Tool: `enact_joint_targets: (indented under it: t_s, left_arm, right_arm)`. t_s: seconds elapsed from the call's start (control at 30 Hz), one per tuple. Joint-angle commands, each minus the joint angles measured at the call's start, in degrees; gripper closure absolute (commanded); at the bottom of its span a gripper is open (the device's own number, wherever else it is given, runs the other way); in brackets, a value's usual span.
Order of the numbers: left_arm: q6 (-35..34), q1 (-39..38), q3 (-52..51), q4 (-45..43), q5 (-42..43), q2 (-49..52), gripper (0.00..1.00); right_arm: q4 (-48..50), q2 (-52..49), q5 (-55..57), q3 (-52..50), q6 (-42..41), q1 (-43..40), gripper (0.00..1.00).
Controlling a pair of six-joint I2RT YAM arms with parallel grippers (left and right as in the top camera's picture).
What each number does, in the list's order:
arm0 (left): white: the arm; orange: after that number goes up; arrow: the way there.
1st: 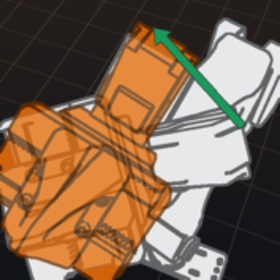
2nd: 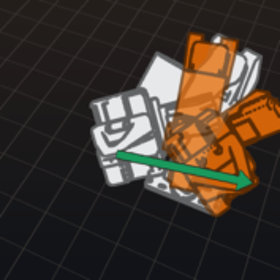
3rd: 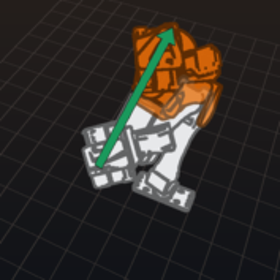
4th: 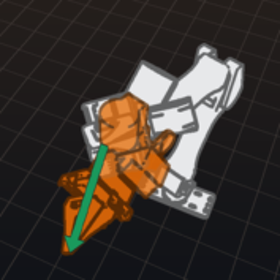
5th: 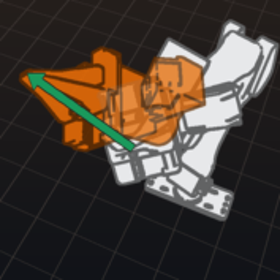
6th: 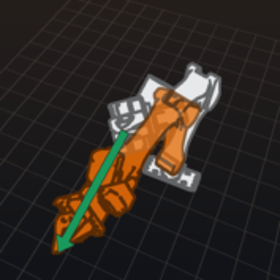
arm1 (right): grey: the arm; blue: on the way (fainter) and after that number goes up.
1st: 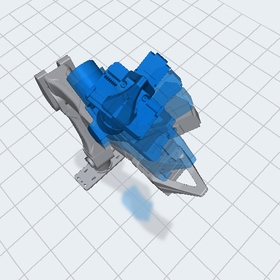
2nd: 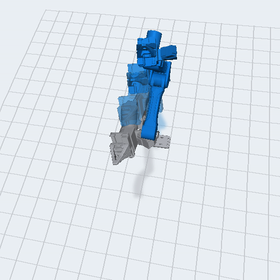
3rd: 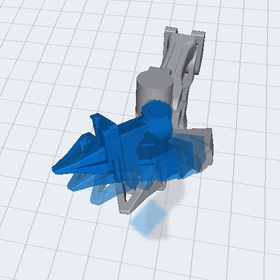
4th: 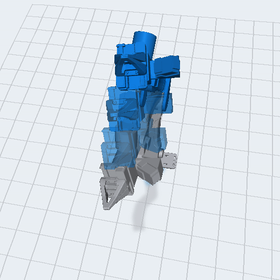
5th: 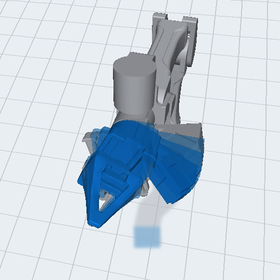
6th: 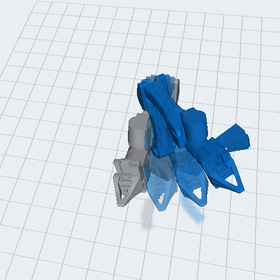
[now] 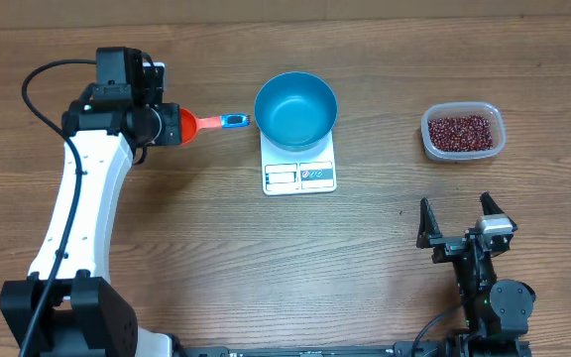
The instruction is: Scoop item into bowl and weigh 150g on scale
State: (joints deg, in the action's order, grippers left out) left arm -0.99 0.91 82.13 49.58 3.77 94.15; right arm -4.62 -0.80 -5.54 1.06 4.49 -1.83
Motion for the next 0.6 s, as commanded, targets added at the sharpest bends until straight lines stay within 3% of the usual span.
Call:
enact_joint_targets:
  t_s: [0.0, 0.27, 0.57]
  left_arm:
    - [1.2, 0.4, 0.8, 0.0, 7.7, -1.3, 0.96]
    - [1.2, 0.0, 0.8, 0.1, 19.1, -1.3, 0.96]
    - [1.2, -0.2, 0.8, 0.1, 21.6, -1.3, 0.96]
  right_arm:
    - [0.2, 0.6, 0.4, -0.6, -0.2, 0.3, 0.00]
    - [0.2, 0.6, 0.3, -0.6, -0.2, 0.3, 0.00]
    - [3.8, 0.6, -2.9, -0.6, -0.3, 0.3, 0.00]
